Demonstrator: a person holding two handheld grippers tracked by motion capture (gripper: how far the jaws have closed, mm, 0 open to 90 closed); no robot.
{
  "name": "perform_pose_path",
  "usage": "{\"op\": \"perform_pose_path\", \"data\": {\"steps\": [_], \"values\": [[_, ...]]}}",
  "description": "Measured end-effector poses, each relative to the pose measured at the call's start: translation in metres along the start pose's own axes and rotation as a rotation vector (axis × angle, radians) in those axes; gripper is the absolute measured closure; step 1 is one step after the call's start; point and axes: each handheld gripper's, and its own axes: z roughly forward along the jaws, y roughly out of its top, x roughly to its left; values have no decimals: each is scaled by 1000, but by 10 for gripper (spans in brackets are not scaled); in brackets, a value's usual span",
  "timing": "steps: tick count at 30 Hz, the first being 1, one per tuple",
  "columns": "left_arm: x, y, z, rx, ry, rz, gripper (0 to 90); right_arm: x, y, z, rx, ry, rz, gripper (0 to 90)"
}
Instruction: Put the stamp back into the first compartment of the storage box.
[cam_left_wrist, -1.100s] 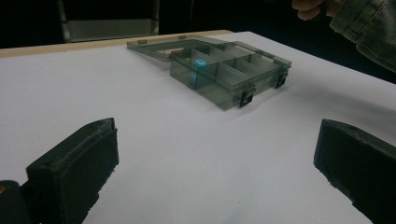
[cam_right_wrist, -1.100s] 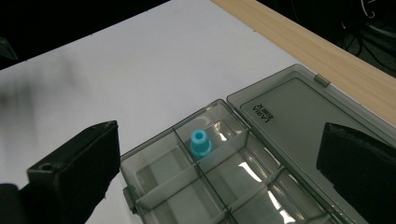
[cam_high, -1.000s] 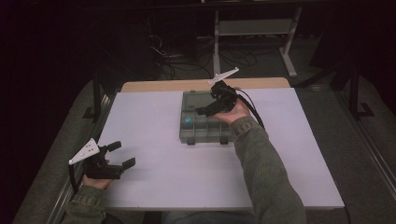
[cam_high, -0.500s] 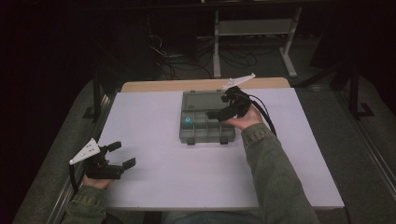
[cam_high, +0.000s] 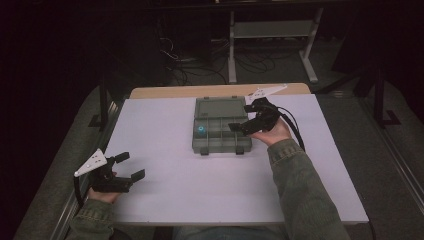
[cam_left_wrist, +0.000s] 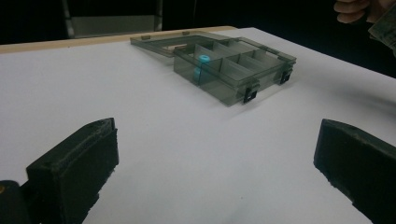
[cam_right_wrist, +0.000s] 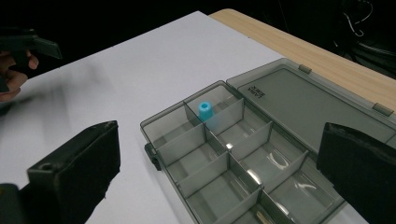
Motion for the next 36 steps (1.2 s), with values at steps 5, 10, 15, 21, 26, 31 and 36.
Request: {"op": "perform_pose_path", "data": {"steps": [5, 10, 15, 21, 26, 31, 36], "values": [[0, 0, 0, -2, 4, -3, 0, 2, -4, -8, -14, -6, 1, 0], [0, 0, 0, -3, 6, -3, 0, 4, -8, -18, -29, -6, -8, 0], [0, 0, -1, -2, 9, -3, 0, 8, -14, -24, -36, -4, -17, 0], [0, 0, -1, 0, 9, 0, 0, 12, -25, -27, -25, -6, -20, 0], [0, 0, -1, -1, 9, 2, 0, 11, -37, -33, -32, -7, -9, 0], [0, 0, -2, -1, 11, 2, 0, 11, -46, -42, -53, -13, 8, 0], [0, 0, -2, 0, 11, 2, 0, 12, -53, -47, -73, -9, 18, 0]]}}
